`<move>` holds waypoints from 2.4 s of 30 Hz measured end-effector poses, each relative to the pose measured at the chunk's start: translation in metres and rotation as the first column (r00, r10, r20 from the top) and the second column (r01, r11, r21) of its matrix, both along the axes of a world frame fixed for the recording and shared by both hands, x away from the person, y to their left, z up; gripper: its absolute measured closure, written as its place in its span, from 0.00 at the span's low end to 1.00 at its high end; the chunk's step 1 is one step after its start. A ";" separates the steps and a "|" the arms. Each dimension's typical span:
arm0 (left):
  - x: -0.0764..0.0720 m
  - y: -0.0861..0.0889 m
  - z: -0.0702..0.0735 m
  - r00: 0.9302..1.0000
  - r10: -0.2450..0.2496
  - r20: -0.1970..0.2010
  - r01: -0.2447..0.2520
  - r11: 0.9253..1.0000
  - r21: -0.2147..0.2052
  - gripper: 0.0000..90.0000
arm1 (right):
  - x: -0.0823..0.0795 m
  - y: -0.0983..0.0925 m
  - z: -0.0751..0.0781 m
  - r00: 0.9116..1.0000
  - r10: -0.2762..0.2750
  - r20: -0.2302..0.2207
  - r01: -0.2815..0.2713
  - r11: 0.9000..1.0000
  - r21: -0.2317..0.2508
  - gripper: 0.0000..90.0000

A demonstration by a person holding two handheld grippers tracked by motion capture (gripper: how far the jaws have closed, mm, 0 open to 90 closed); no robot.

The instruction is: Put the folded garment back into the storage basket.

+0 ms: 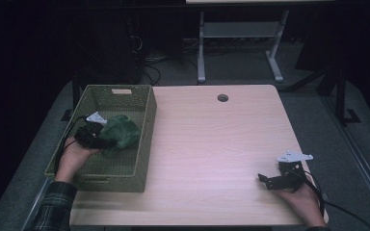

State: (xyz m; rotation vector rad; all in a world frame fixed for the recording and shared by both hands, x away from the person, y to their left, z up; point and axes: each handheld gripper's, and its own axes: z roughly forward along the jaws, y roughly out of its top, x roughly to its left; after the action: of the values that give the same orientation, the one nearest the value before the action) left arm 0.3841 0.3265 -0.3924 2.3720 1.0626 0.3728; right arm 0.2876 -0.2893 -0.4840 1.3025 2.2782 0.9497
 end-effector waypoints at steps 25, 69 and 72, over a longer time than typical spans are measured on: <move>0.004 0.001 -0.012 0.998 0.040 -0.039 -0.040 0.999 0.004 0.25 | 0.000 0.000 0.000 1.000 0.002 0.000 -0.002 1.000 0.000 0.00; -0.033 -0.136 0.057 0.976 -0.136 0.170 0.168 0.966 -0.194 0.16 | 0.000 0.000 0.000 1.000 0.001 0.000 -0.001 1.000 0.001 0.00; -0.035 -0.149 0.057 0.971 -0.159 0.177 0.193 0.961 -0.199 0.16 | 0.000 0.000 0.000 1.000 0.001 0.000 -0.001 1.000 0.001 0.00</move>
State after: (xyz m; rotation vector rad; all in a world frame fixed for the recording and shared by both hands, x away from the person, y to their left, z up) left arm 0.3490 0.1772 -0.3355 2.1820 0.7695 0.3572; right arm 0.2876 -0.2892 -0.4840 1.3015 2.2788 0.9515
